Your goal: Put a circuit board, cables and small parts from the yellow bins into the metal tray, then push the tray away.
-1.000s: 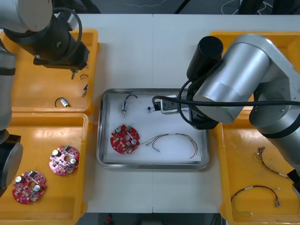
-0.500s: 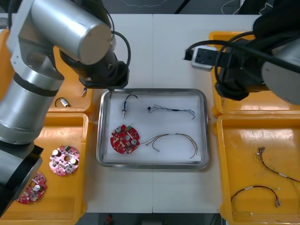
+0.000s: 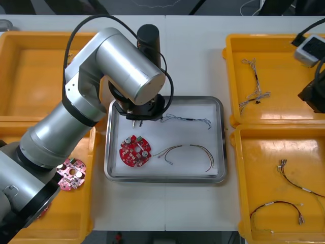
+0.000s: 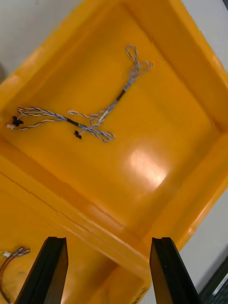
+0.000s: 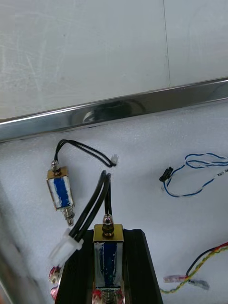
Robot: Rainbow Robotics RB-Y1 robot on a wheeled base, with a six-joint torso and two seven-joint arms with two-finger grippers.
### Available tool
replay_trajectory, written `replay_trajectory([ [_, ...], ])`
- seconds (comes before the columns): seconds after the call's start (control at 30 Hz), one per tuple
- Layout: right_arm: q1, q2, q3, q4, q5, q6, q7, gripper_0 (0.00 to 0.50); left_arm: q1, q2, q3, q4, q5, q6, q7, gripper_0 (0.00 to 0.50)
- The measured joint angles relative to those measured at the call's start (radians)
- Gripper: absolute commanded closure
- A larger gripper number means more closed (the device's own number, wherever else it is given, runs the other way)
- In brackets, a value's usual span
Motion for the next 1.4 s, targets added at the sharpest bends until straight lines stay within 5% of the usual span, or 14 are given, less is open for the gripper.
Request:
replay_trajectory([
  [0.23,0.109,-0.002,-0.131,0.0,-0.026,0.0,-0.12,0.0,0.002,-0.012,-0.047,0.082,-0.04,-0.1,0.0,0.493],
  [0.3,0.14,-0.002,-0.148,0.0,-0.026,0.0,-0.213,0.0,0.008,-0.013,-0.056,0.09,-0.049,-0.125,0.0,0.45],
  [0.43,0.194,-0.002,-0.161,0.0,-0.026,0.0,-0.302,0.0,0.031,-0.013,-0.065,0.091,-0.069,-0.153,0.0,0.193],
  [0.47,0.204,-0.002,-0.161,0.0,-0.026,0.0,-0.305,0.0,0.034,-0.013,-0.066,0.091,-0.072,-0.153,0.0,0.092],
  [0.53,0.223,-0.001,-0.164,0.0,-0.028,0.0,-0.331,0.0,0.038,-0.013,-0.066,0.091,-0.077,-0.153,0.0,0.0],
  [0.8,0.264,0.024,-0.184,0.0,-0.052,0.0,-0.485,0.0,0.038,-0.013,-0.066,0.08,-0.088,-0.132,0.0,0.0],
  [1.0,0.272,0.061,-0.187,0.0,-0.069,0.0,-0.599,0.0,0.039,-0.012,-0.021,-0.046,-0.074,0.009,0.0,0.0],
  [1.17,0.272,0.065,-0.186,-0.007,-0.091,0.0,-0.614,0.0,0.039,0.002,0.076,-0.167,-0.028,0.123,0.0,0.0],
  [1.4,0.264,0.055,-0.137,-0.073,-0.157,0.0,-0.614,0.0,0.039,0.089,0.213,-0.3,0.096,0.131,0.0,0.0],
])
